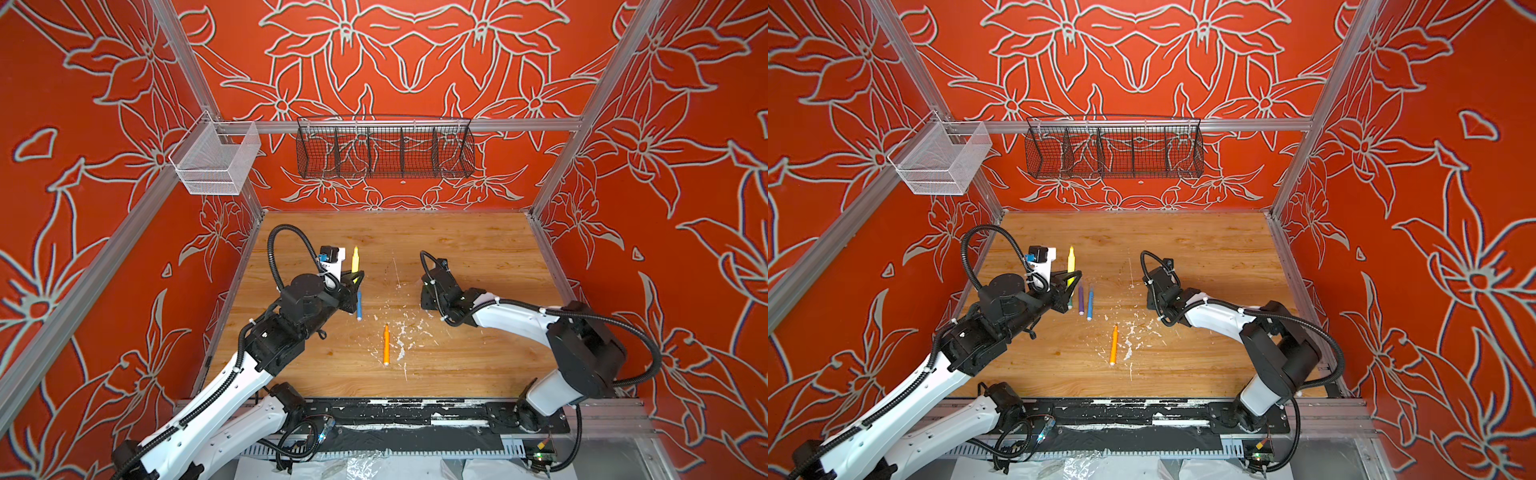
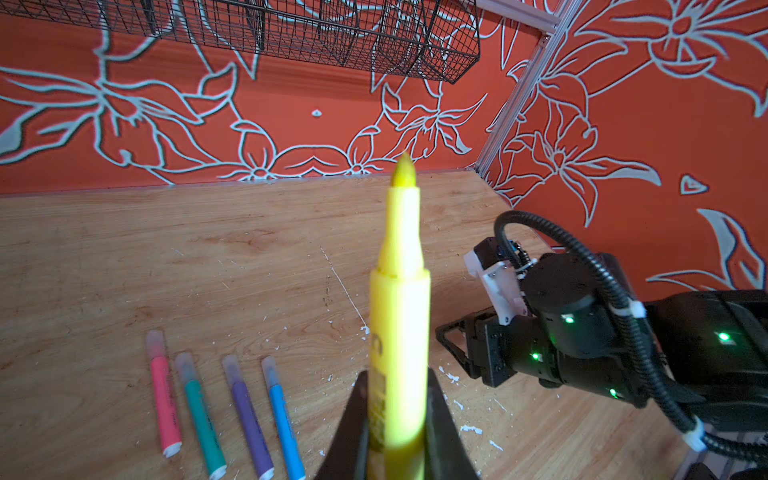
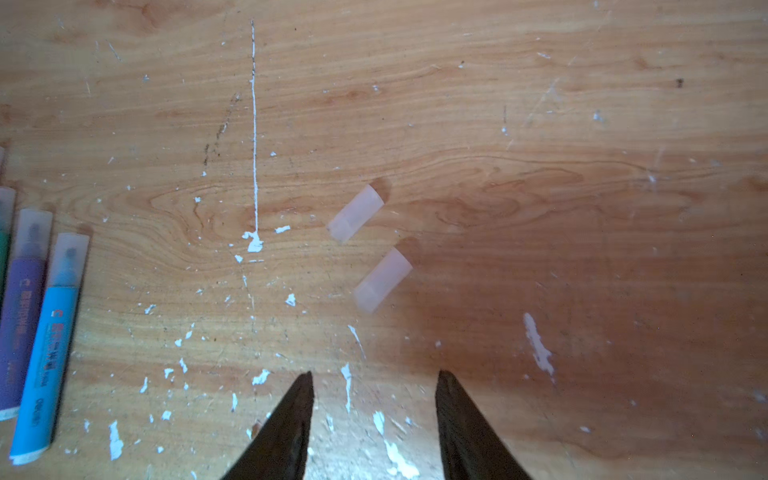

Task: Insert the pens into the pen caps
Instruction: 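Move the right gripper down over the translucent caps on the table, then lower the right gripper and close on the nearer translucent cap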

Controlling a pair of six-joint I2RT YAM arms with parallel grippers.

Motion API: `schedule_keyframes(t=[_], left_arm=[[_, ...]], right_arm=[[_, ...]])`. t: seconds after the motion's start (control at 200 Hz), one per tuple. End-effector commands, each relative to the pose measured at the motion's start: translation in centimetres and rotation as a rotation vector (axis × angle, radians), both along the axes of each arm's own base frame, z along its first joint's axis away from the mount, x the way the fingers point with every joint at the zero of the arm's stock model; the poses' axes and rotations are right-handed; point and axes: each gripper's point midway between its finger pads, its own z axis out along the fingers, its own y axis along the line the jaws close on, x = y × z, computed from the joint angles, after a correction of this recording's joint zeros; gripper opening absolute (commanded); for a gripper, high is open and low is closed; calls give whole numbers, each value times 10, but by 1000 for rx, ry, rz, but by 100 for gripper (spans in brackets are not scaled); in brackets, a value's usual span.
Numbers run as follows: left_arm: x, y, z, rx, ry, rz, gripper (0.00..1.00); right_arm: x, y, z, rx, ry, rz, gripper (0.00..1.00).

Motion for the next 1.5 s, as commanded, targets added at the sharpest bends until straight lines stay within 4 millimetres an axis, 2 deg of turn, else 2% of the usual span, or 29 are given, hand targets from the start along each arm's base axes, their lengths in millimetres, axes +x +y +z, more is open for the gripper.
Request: schedule_keyframes(t=[0.0, 0.21, 0.475, 0.625, 0.816, 0.916, 1.101, 1.311, 1.496], left_arm=[[0, 3, 5, -15, -14, 13, 0], [-1, 4, 7, -19, -22, 14, 0], [-1, 4, 6, -17, -18, 12, 0], [-1, 2, 6, -18, -16, 5, 0], [-2, 3, 6, -17, -18, 8, 0], [-2, 4, 6, -19, -21, 9, 0], [-2, 2, 6, -21, -18, 5, 0], [-2, 4, 6, -18, -21, 8, 0], [-2, 3, 6, -20, -20, 6, 0]], right_arm=[[7, -9, -4, -111, 32, -13, 51], [24, -18, -11, -255, 67, -29, 57], [33, -13, -37, -303, 156, -9, 57], [34, -16, -47, -328, 188, -16, 56], [29, -28, -48, -338, 181, -44, 55], [26, -35, -50, -330, 184, -55, 50], [25, -32, -62, -242, 236, -26, 41], [27, -30, -66, -198, 247, -15, 39], [27, -34, -70, -196, 262, -24, 32]])
